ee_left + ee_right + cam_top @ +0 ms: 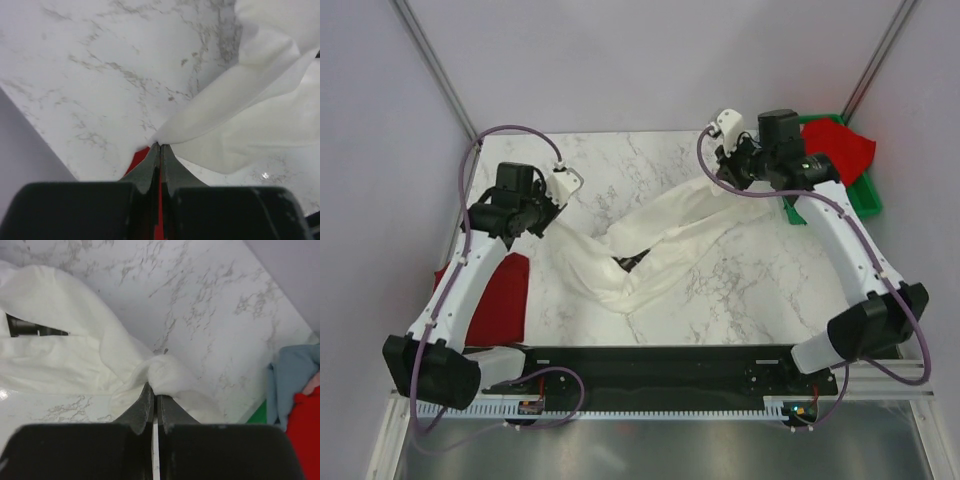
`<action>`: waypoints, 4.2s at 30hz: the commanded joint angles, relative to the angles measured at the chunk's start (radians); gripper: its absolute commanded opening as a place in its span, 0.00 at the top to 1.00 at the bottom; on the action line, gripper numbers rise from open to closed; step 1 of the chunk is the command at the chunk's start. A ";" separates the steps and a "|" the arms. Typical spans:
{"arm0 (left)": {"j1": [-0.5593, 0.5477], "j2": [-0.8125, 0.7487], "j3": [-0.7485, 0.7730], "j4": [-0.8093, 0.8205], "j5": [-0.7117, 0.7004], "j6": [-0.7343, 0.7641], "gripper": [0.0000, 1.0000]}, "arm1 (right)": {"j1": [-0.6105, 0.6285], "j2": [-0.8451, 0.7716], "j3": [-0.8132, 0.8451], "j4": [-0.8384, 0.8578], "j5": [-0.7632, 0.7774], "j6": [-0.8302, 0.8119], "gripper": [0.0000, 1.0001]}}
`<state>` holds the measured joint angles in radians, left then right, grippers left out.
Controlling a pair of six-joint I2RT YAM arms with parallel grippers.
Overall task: Fold and stack the t-shirts
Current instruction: Flatten the tshirt out
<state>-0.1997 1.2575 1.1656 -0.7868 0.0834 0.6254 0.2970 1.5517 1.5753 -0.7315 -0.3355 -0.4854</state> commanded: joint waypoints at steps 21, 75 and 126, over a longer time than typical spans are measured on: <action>0.017 -0.126 -0.006 0.361 -0.119 0.155 0.98 | -0.107 -0.170 -0.060 0.047 0.115 0.084 1.00; 0.105 0.327 0.022 0.394 -0.106 -0.024 0.98 | -0.366 0.329 -0.118 -0.246 0.025 -0.085 0.59; 0.106 0.330 -0.007 0.354 -0.080 -0.047 0.98 | -0.361 0.570 0.049 -0.220 -0.091 -0.021 0.54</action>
<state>-0.0933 1.5906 1.1412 -0.4332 0.0006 0.6014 -0.0673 2.1143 1.6276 -0.9504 -0.4129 -0.5079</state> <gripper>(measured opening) 0.029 0.463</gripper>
